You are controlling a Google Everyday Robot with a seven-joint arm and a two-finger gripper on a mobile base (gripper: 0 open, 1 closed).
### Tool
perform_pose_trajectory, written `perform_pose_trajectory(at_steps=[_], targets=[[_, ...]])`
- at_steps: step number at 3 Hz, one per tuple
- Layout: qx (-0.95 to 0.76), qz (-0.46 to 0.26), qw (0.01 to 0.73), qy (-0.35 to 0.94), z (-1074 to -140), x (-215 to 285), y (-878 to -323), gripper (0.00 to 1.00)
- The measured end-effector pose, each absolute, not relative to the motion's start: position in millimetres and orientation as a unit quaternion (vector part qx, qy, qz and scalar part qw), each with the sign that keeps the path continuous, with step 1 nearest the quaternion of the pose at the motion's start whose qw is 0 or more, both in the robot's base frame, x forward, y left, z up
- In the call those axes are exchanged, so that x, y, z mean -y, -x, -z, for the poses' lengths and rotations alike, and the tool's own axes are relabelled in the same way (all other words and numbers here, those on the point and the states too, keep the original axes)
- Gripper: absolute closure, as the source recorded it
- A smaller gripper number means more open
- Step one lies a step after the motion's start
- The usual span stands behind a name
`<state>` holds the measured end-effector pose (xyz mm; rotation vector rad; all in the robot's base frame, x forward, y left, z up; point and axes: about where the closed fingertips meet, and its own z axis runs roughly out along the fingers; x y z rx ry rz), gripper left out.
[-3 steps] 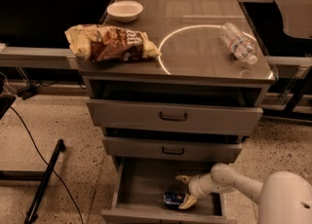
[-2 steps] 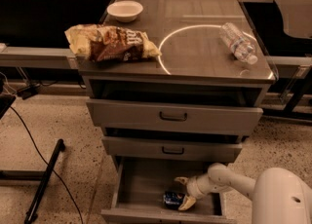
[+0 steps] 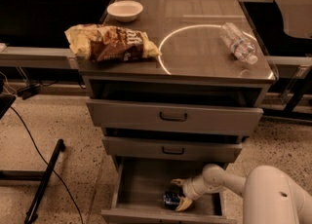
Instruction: Pick pepsi can from bottom drawer and place on counter
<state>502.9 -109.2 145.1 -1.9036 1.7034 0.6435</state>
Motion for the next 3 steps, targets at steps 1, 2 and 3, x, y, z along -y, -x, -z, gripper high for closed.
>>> perform_pose_trajectory(at_steps=[1,2,3], targets=[[-0.63,-0.243,0.241,0.697,-133.2,108.0,-503.1,0.26],[-0.641,-0.248,0.225,0.691,-119.7,110.9,-503.5,0.3],[-0.648,-0.25,0.215,0.686,-114.0,113.0,-503.2,0.47]])
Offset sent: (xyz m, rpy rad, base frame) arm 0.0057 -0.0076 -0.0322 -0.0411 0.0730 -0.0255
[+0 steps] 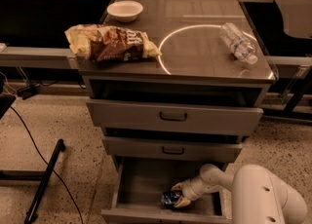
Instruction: Pick pepsi can from bottom drawer and place on counter
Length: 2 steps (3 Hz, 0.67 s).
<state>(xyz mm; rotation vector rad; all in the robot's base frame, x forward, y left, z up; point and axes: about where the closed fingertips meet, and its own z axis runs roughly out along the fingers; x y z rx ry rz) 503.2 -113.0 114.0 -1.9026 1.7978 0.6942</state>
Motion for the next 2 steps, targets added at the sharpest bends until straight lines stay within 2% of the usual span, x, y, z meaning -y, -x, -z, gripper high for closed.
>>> perform_pose_trajectory(at_steps=[2], targets=[[-0.651,-0.248,0.21,0.686,-112.7,113.0,-502.7,0.58]])
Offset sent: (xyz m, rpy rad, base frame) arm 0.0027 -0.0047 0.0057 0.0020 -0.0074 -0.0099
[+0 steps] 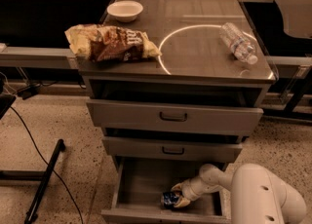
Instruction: Pick pepsi can from bottom drawer and place on counter
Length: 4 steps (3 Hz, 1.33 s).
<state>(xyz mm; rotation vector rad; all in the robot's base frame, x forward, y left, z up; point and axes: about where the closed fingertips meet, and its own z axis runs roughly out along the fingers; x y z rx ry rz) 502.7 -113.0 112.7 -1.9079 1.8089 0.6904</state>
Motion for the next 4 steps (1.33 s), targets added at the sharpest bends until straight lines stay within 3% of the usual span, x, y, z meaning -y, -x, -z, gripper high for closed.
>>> perform_pose_trajectory(at_steps=[1,2,4], targets=[[-0.632,-0.291,0.274,0.664,-142.3,119.2,-505.3,0.85],[-0.584,-0.318,0.371,0.648,-204.8,142.3,-504.0,1.0],[-0.538,-0.251,0.484,0.643,-324.8,190.8,-486.7,1.0]])
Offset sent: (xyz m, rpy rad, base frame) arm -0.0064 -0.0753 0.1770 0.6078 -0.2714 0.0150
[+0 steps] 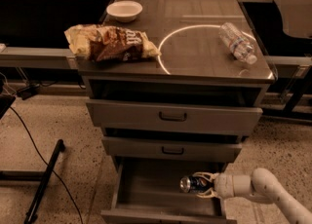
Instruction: Pick pepsi can from bottom drawer and place on counter
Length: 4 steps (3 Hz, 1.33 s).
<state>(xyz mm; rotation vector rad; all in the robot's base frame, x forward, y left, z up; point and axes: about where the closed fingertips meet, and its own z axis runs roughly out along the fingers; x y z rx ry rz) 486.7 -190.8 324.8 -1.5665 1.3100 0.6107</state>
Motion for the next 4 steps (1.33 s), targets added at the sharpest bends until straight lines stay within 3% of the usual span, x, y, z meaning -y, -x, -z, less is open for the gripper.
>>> perform_pose_trajectory(at_steps=[1,2,4], targets=[[-0.561,-0.184,0.488,0.643,-378.6,210.0,-479.8,1.0],[-0.606,-0.123,0.442,0.65,-421.2,221.2,-476.9,1.0],[-0.628,-0.105,0.435,0.636,-447.1,214.1,-475.0,1.0]])
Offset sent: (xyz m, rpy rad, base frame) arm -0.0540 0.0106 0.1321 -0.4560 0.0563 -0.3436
